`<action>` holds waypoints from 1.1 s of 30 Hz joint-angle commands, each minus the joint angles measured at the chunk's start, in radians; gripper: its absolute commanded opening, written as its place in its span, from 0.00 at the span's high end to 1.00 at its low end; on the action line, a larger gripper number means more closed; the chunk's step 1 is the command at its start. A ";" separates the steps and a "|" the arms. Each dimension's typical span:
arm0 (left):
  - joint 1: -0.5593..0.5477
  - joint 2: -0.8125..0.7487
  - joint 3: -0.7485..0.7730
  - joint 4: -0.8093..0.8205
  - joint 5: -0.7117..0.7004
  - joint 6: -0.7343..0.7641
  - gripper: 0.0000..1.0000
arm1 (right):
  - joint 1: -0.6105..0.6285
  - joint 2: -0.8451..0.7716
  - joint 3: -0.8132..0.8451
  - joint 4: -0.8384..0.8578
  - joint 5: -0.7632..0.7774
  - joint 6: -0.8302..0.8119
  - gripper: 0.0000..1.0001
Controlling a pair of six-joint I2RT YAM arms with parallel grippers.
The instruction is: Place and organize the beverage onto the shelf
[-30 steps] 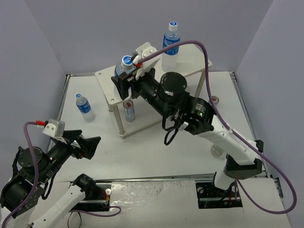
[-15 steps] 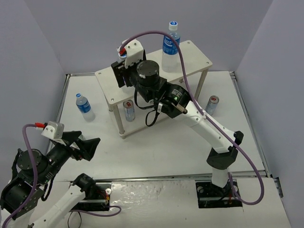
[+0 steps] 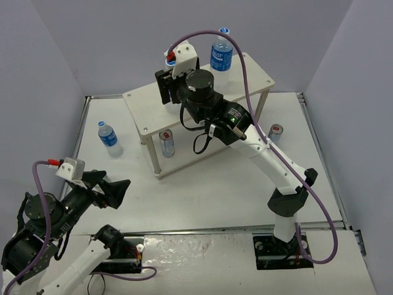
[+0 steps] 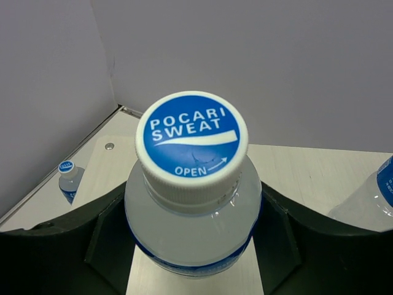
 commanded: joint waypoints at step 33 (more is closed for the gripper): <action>-0.002 0.030 -0.002 0.039 0.014 0.012 0.06 | -0.049 -0.091 -0.258 0.132 0.017 0.032 0.30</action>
